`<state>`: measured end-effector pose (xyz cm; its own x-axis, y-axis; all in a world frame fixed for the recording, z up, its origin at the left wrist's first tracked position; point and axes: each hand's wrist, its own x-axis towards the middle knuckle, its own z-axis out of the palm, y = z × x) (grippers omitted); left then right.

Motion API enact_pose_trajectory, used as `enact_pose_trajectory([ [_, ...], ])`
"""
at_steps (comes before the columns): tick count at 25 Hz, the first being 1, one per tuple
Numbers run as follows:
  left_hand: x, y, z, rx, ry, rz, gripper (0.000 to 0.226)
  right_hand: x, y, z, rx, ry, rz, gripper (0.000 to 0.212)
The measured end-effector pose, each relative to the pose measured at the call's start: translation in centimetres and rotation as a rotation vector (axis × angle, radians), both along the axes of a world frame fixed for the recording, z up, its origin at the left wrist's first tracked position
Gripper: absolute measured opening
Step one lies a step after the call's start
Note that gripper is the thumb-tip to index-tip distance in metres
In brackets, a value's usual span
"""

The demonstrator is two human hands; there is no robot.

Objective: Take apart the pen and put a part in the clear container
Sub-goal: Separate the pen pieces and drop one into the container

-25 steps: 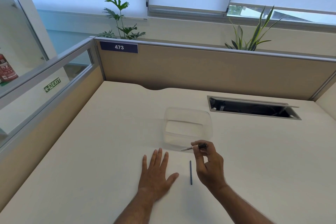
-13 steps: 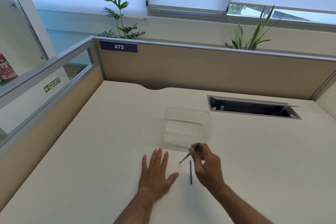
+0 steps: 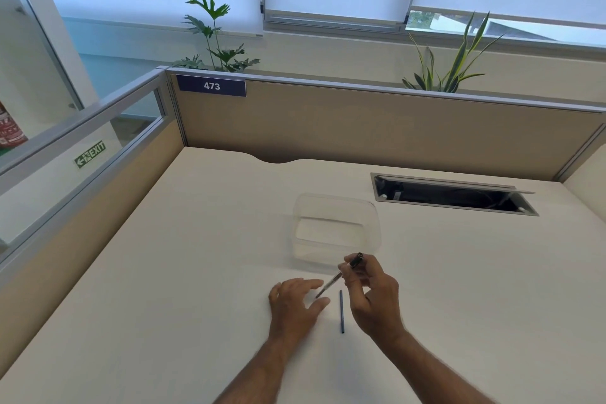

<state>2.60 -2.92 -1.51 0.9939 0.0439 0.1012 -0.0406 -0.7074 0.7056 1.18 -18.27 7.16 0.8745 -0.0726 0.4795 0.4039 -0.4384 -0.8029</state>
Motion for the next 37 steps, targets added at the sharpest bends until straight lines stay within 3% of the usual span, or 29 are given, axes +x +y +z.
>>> enact_pose_trajectory([
  [3, 0.2, -0.6, 0.7, -0.078, -0.019, 0.068, 0.014, -0.2, 0.1, 0.3, 0.022, -0.005, 0.007, 0.017],
  [11, 0.1, -0.2, 1.7, -0.192, -0.012, 0.091, 0.008, 0.5, -0.9, 2.0, 0.267, 0.008, -0.093, 0.012],
  [15, 0.0, -1.2, 3.3, -0.523, 0.083, 0.106, 0.006, 0.8, -1.9, 0.7, 0.606, 0.199, -0.175, 0.016],
  [19, 0.0, -2.5, 6.2, -1.007, 0.264, 0.127, 0.009, -0.1, -2.4, -1.6, 0.702, 0.388, -0.185, 0.017],
  [22, 0.1, -3.1, 7.5, -1.239, 0.388, 0.092, 0.015, -0.9, -2.3, -2.6, 0.559, 0.469, -0.155, 0.018],
  [26, 0.2, -3.5, 8.4, -1.308, 0.401, 0.068, 0.018, -1.5, -1.7, -2.5, 0.308, 0.470, -0.078, 0.021],
  [29, 0.4, -3.8, 8.7, -1.266, 0.328, 0.080, 0.013, -1.7, -1.2, -1.8, 0.172, 0.476, -0.055, 0.030],
  [32, 0.4, -3.8, 8.6, -1.146, 0.226, 0.095, 0.010, -1.2, -1.1, -0.6, 0.013, 0.326, -0.085, 0.039],
  [37, 0.5, -3.8, 8.6, -1.071, 0.141, 0.041, 0.012, 0.4, -0.7, 0.9, -0.080, 0.220, -0.089, 0.021],
])
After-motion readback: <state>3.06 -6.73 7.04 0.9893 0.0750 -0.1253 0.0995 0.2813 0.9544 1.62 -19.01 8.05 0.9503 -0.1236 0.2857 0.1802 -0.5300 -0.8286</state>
